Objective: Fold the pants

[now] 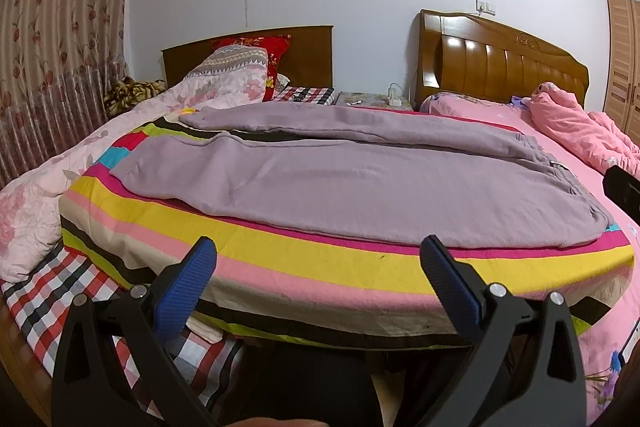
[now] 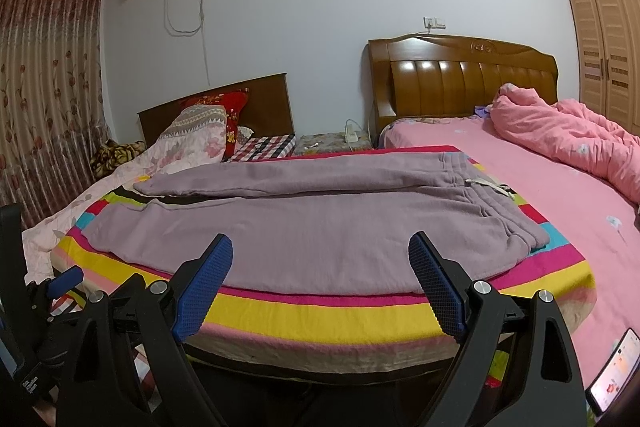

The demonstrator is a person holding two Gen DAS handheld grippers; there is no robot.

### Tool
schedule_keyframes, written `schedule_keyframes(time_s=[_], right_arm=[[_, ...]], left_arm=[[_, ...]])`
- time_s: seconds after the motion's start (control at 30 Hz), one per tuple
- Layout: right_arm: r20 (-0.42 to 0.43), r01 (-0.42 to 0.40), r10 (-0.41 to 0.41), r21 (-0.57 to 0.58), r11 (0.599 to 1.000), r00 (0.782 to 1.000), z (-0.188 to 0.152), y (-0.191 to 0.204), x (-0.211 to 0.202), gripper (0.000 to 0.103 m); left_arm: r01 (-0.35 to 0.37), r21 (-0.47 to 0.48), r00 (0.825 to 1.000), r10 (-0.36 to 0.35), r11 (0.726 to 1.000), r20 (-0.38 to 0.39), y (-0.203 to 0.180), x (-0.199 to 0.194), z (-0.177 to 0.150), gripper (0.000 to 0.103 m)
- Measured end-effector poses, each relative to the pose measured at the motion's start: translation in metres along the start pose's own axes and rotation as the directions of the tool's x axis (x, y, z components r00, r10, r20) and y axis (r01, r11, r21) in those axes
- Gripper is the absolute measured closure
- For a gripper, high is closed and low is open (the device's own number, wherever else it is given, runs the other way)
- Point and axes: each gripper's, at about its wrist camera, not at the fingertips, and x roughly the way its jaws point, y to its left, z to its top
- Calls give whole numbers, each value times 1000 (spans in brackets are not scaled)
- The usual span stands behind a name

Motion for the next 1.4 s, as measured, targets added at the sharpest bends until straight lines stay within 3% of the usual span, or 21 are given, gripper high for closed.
schedule_keyframes(time_s=[1.4], right_arm=[[-10,-2,2,6,1000,1000,0,0,2,16]], left_arm=[[-2,2,1000,2,1000,-5,2,2,-6,1]])
